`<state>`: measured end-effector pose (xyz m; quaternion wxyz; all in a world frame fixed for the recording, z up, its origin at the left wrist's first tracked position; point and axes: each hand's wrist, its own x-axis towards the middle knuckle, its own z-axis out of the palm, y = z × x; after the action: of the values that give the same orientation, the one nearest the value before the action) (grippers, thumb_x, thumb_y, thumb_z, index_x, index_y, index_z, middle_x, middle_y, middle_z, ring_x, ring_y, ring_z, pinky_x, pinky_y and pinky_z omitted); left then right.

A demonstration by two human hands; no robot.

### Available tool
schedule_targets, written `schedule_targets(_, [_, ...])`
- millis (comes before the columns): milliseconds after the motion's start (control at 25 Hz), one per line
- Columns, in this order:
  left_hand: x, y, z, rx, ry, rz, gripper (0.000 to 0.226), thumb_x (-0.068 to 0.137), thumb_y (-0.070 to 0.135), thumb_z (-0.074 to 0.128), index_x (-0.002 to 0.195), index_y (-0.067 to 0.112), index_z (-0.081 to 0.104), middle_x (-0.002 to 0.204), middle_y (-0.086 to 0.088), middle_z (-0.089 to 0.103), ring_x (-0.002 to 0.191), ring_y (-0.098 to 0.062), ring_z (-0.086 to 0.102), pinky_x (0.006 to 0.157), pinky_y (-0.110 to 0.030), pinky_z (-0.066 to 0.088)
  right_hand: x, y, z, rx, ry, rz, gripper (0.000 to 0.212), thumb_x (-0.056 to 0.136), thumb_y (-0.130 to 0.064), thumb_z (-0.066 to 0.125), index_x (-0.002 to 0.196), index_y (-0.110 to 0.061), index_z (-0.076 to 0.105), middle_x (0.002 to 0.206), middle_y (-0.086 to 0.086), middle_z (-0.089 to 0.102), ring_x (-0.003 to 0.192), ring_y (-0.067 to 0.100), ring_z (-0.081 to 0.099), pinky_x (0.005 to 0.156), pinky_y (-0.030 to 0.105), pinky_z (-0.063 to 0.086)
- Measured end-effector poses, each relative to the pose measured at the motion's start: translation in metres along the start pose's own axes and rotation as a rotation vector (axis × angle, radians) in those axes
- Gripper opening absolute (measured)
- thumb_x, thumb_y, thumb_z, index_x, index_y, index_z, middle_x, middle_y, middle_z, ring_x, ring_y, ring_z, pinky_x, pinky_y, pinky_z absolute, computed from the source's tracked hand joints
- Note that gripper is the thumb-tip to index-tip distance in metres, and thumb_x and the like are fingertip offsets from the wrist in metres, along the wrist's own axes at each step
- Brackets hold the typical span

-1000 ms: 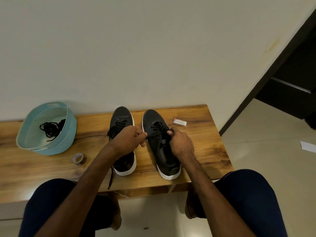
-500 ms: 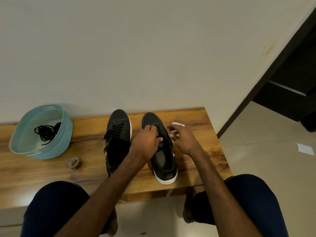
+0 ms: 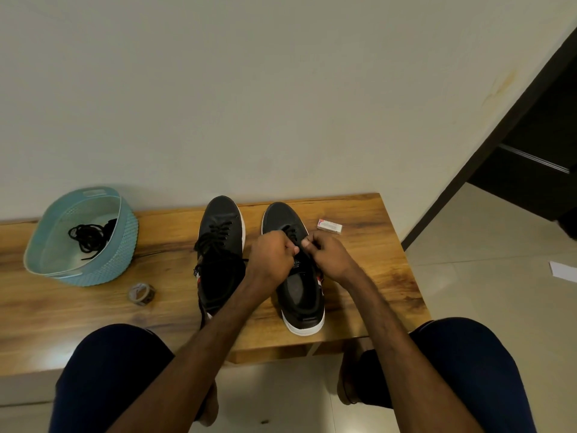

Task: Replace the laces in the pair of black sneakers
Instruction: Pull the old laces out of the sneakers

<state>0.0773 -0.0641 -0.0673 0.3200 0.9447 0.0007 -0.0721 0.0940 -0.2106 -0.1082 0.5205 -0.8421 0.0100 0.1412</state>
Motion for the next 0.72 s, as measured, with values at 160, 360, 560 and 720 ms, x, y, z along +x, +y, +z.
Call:
schedule_targets(160, [0.003,-0.015,0.003,-0.114,-0.024,-0.066,0.013,0.099,0.017,0.054,0.086,0.015,0.055,0.089,-0.005,0.067,0.080,-0.018,0.063,0.074,-0.038,0.057,0.002,0.009,0.000,-0.012,0.179,0.077,0.021,0.101,-0.009,0.045,0.087,-0.011,0.061,0.085,0.006,0.063,0.082,0.021,0.059,0.073,0.033,0.044])
schedule_targets(360, [0.002,-0.017,0.004,-0.070,-0.007,-0.006,0.009,0.098,0.016,0.053,0.090,0.016,0.056,0.088,-0.004,0.067,0.082,-0.016,0.062,0.065,-0.025,0.046,-0.002,0.010,0.004,0.130,0.061,-0.073,0.014,0.094,-0.020,0.066,0.104,-0.014,0.074,0.100,0.003,0.070,0.095,0.017,0.066,0.083,0.036,0.055])
schedule_targets(560, [0.009,-0.020,0.008,-0.072,-0.047,-0.046,0.031,0.103,0.024,0.045,0.084,0.007,0.062,0.079,-0.010,0.066,0.073,-0.023,0.062,0.069,-0.040,0.053,-0.001,0.003,0.011,0.108,0.114,-0.079,0.002,0.089,-0.014,0.072,0.091,-0.014,0.071,0.086,0.003,0.069,0.082,0.015,0.065,0.077,0.033,0.054])
schedule_targets(720, [0.010,-0.012,0.009,-0.078,-0.161,-0.070,0.050,0.104,0.039,0.042,0.065,0.009,0.052,0.060,-0.004,0.049,0.056,-0.018,0.045,0.056,-0.031,0.034,-0.001,-0.006,0.021,-0.201,0.132,-0.102,0.013,0.101,-0.017,0.048,0.091,-0.012,0.056,0.089,0.006,0.061,0.077,0.018,0.056,0.065,0.029,0.040])
